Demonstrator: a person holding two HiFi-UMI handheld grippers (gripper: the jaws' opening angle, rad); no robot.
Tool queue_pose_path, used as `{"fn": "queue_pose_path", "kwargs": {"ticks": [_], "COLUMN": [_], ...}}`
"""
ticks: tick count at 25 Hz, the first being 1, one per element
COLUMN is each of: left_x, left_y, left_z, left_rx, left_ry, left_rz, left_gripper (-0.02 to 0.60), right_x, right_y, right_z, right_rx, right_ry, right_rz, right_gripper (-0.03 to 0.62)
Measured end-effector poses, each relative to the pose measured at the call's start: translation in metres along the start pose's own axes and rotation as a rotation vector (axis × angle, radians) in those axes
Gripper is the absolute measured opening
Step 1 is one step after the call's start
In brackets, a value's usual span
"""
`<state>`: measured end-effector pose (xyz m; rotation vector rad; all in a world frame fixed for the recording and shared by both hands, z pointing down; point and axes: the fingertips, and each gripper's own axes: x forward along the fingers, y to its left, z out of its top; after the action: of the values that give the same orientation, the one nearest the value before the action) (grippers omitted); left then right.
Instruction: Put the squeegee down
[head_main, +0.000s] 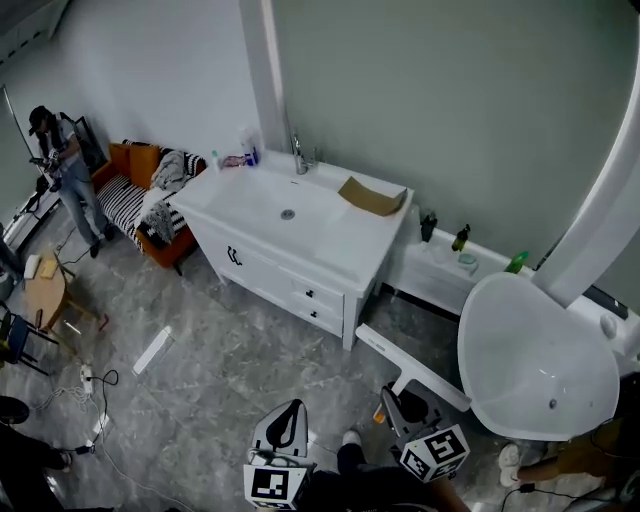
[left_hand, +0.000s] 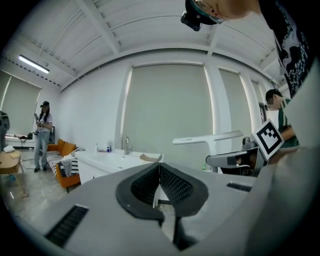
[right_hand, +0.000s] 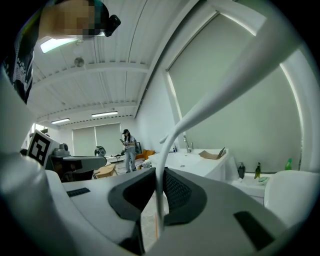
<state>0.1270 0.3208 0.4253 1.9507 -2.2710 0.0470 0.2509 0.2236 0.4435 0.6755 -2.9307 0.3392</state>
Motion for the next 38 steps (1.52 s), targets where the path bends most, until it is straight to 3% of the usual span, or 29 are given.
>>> {"fn": "queue_pose_path", "kwargs": {"ticks": [4, 9, 15, 25, 38], "left_x": [0.02, 0.046, 0.086, 0.156, 0.182], "left_y": [0.018, 0.022, 0.029, 0.092, 0.155], "left_z": [0.002, 0.01, 0.023, 0.055, 0.06], "left_rx": [-0.006, -0.011, -0.007, 0.046, 0.028], "left_ry": [-0.002, -0.022, -0.049, -0.034, -0.016], "left_rz": [0.052, 0.045, -0.009, -0.129, -0.192], "left_gripper": [0.005, 0.005, 0.005, 0.005, 0.005], "right_x": [0.025, 0.043, 0.071, 0.144, 0.206], "right_y": [-0.013, -0.023, -0.03, -0.043, -0.016], "right_z": [0.005, 0.005, 0.01, 0.034, 0.025], "right_rx": [-0.013, 0.022, 0.024, 0.067, 0.172], "right_ry": [0.018, 0.025, 0.023, 0.009, 0.001], "right_rz": [0.022, 0.007, -0.011, -0.142, -0.2], "right_gripper": [0.056, 0.055, 0.055, 0.057, 0.056]}}
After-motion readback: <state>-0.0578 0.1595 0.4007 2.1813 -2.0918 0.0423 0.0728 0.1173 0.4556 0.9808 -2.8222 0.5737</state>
